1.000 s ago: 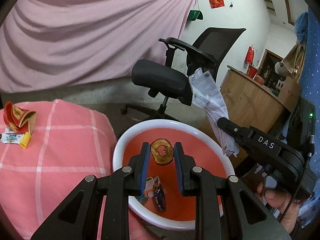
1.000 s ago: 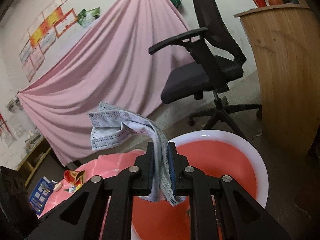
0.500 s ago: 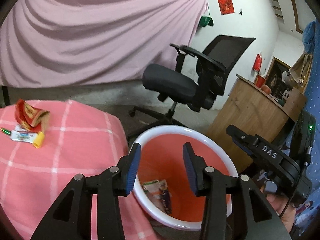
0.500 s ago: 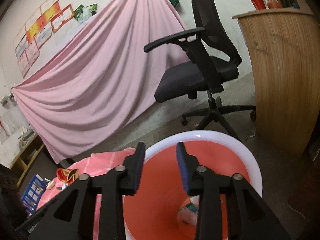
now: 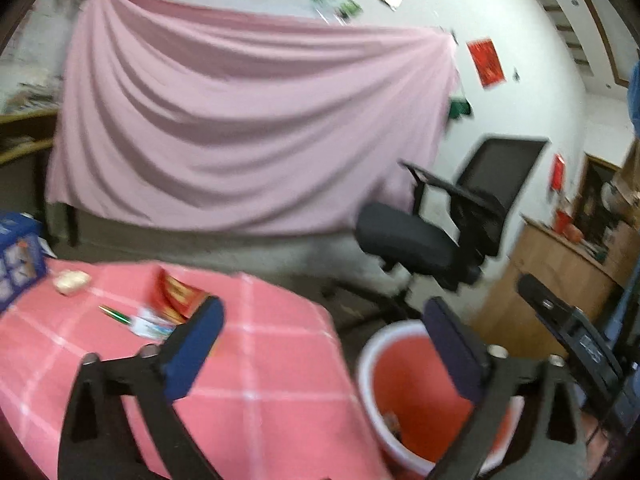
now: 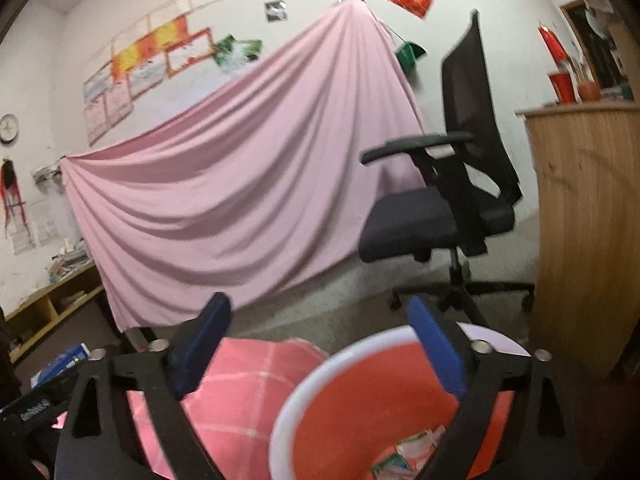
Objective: Collect trash
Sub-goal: 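Move both tools back over the table toward the battery and yellow cap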
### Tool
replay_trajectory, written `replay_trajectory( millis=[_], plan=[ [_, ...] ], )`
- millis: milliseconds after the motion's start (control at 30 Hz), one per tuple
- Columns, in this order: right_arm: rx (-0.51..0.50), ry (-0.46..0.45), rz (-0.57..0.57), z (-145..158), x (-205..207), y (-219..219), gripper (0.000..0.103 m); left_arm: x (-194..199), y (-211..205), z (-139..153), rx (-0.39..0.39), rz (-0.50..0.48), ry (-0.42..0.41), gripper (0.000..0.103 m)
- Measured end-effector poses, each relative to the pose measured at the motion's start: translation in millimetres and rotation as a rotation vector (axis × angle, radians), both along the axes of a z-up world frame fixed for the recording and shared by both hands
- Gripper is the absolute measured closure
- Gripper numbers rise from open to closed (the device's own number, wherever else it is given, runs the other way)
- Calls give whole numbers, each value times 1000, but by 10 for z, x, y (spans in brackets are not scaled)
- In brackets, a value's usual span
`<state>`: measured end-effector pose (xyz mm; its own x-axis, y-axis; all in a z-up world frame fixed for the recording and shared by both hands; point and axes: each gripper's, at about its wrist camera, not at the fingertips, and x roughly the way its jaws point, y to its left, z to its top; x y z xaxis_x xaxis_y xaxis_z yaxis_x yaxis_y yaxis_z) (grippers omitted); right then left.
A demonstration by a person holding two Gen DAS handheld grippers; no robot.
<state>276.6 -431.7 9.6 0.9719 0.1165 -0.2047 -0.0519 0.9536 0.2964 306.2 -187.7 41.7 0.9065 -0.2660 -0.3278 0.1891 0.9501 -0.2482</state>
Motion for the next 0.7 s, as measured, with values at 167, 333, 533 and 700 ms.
replay_trajectory(
  millis=[167,333,533,700],
  plan=[
    [-22,-97,35,81,-14,281,0,-110,346,18,17,100,-59,2],
    [-61,-182,64,127,-32,579,0,-260,671,-7,43,174,-117,2],
    [-104,-270,101,140,-54,940,0,-436,1083,-60,84,241,-198,2],
    [-164,-277,165,91,17,1280,0,-521,1332,-170,145,265,-248,2]
  ],
)
